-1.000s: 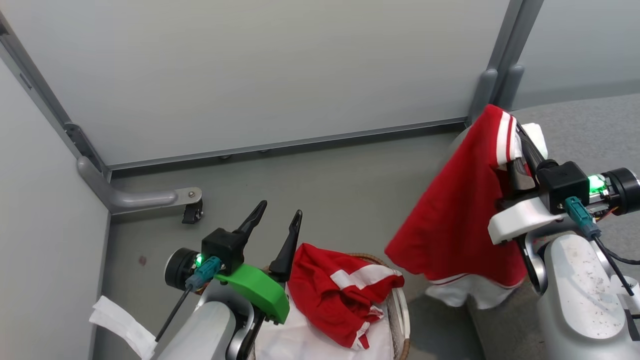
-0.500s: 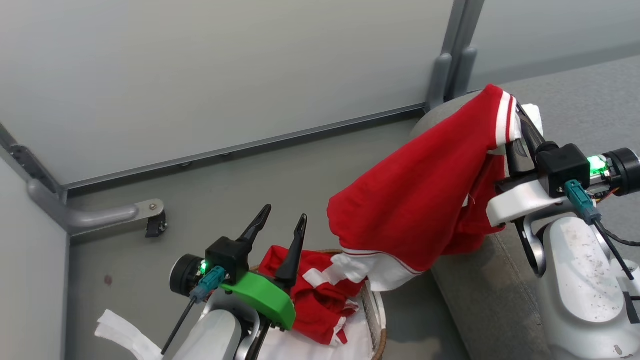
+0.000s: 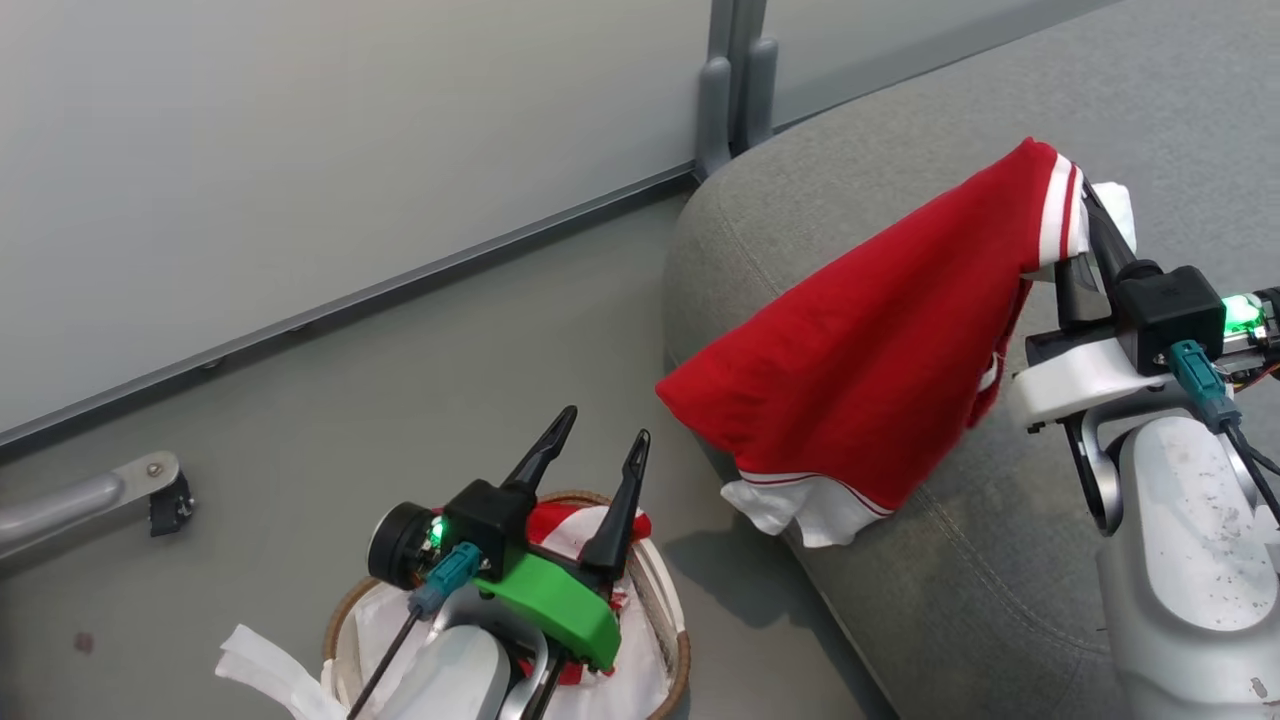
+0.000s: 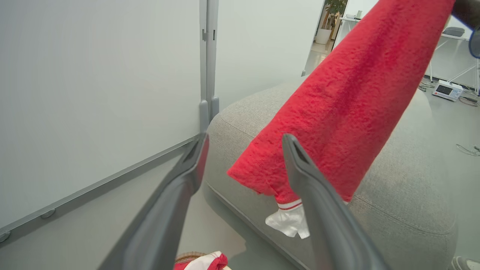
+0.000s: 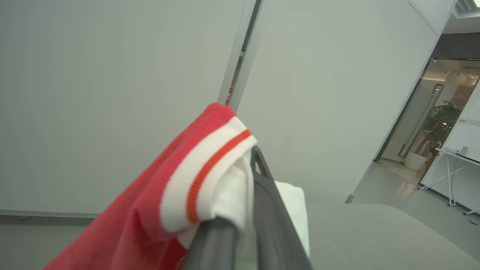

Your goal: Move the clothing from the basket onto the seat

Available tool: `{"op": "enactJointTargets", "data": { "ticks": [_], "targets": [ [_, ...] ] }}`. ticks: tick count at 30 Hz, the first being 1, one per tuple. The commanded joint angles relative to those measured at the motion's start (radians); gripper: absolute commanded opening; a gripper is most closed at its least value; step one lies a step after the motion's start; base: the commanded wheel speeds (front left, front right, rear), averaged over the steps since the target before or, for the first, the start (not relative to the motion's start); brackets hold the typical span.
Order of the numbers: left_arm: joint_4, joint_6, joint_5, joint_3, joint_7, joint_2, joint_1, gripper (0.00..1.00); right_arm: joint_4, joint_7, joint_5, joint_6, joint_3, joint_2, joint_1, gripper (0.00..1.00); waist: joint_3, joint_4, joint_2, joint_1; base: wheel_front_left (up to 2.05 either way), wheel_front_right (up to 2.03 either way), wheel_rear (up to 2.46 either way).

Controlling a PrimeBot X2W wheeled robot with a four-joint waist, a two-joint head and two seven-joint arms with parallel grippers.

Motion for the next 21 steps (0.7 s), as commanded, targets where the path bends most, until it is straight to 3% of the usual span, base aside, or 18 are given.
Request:
{"op": "enactJointTargets", "data": {
  "ticks": [1,10,21],
  "targets": [
    [-0.006,-0.004,0.003,-0.004,-0.001,0.002,0.004,1.0,0.0,-0.005,0.001,-0.001,-0.007,0.0,-0.017,0.0,0.039,-0.042,-0.0001,0.0,0.0,0.0,0.0],
    [-0.024,-0.003,0.024,-0.038,-0.001,0.002,-0.049,1.0,0.034,-0.005,0.002,-0.001,-0.023,-0.034,-0.105,0.0,0.136,-0.013,-0.0001,0.0,0.0,0.0,0.0],
    [-0.059,-0.003,0.062,-0.054,-0.001,0.031,-0.152,1.0,0.109,-0.005,-0.001,-0.001,-0.087,-0.229,-0.519,0.0,0.344,0.082,-0.0001,0.0,0.0,0.0,0.0]
  ]
}}
